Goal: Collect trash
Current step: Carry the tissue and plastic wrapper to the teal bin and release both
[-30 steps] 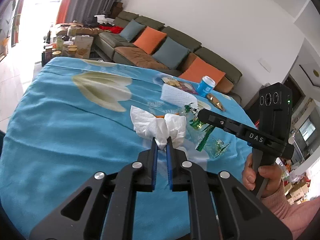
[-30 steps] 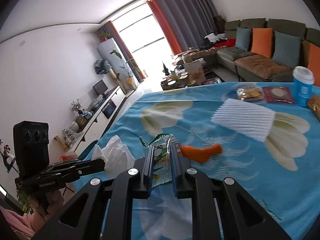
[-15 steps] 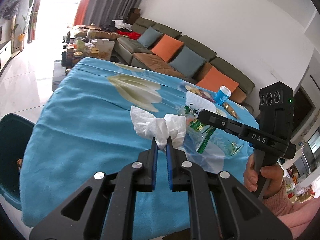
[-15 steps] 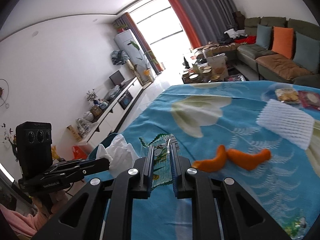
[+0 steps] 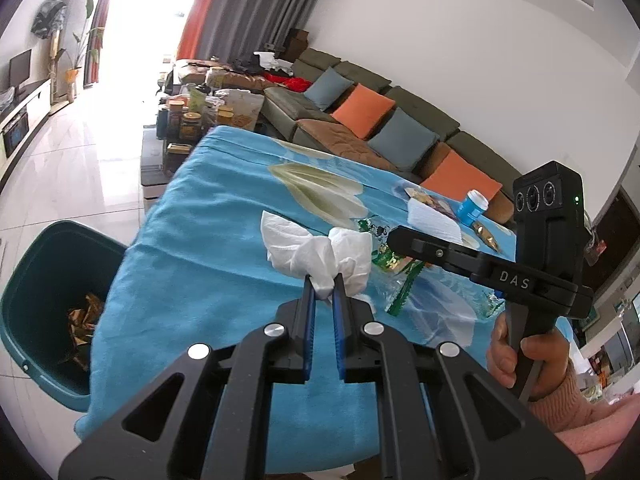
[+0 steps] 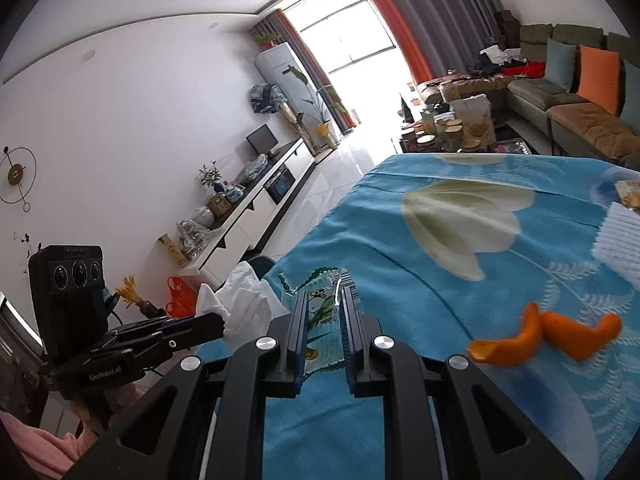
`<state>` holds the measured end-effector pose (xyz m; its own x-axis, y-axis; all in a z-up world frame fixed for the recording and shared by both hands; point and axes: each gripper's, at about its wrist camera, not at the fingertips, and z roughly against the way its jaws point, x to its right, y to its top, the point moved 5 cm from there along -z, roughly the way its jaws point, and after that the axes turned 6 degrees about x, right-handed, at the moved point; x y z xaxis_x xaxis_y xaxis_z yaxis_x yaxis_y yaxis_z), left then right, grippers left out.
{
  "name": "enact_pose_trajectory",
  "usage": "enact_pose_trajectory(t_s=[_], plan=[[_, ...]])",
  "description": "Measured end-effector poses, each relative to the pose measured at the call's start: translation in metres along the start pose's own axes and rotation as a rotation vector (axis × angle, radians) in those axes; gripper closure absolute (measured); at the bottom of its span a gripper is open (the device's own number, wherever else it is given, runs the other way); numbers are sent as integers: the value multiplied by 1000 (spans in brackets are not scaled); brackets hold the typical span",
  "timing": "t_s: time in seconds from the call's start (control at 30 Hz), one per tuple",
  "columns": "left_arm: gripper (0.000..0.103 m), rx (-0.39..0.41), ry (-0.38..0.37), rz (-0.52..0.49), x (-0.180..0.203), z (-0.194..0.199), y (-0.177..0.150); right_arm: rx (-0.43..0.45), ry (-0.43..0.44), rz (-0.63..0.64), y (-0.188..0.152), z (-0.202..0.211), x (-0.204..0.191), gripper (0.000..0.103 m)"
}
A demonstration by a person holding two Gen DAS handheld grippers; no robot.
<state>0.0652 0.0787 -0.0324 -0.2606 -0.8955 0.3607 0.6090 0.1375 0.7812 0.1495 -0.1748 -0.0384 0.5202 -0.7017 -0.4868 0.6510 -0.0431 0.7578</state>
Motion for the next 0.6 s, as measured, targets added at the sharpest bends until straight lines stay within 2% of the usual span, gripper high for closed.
enact_pose_trajectory(t_s=[0.6], plan=[[94,55,122,55,-55,34,4,-72,114,28,3,-55,-48,89]])
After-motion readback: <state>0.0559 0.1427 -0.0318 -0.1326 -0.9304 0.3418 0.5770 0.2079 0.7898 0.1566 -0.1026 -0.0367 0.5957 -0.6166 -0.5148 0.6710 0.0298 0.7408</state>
